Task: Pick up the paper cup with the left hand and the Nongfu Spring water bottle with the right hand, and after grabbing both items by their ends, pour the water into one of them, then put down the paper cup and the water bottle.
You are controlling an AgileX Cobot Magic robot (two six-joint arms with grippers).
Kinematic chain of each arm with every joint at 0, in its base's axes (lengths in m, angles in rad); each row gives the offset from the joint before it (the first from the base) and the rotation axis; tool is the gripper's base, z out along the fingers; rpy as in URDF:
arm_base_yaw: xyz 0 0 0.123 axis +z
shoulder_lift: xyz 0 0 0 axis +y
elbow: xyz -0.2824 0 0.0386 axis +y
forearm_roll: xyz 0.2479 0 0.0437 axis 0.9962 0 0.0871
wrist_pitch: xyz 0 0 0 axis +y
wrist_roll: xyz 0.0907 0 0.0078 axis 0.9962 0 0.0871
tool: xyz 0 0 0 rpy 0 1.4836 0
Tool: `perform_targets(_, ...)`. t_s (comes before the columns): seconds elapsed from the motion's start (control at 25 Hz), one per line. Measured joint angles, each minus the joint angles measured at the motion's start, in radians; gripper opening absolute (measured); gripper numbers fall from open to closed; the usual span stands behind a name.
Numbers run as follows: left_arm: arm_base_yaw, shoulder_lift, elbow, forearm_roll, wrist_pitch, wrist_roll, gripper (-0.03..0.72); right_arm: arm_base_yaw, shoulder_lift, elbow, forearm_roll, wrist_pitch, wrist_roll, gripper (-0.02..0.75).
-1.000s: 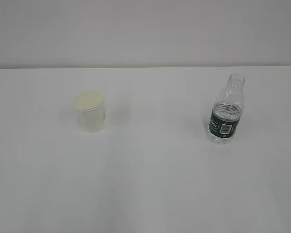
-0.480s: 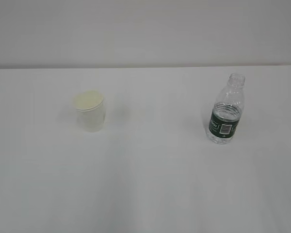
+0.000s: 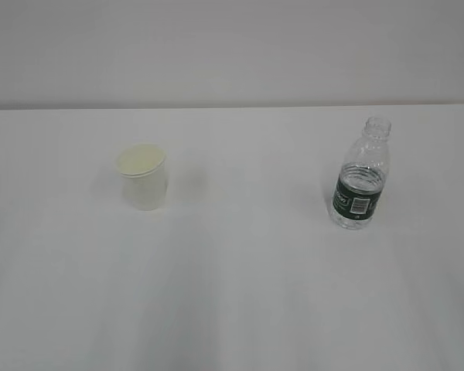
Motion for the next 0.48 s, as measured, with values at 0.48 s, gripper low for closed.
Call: perform_targets(0.48, 0.0, 0.172, 0.0, 0.0, -0.257, 0.0, 0.319, 0.0, 0.168, 0.0, 0.043, -0.196, -0.028, 0.428)
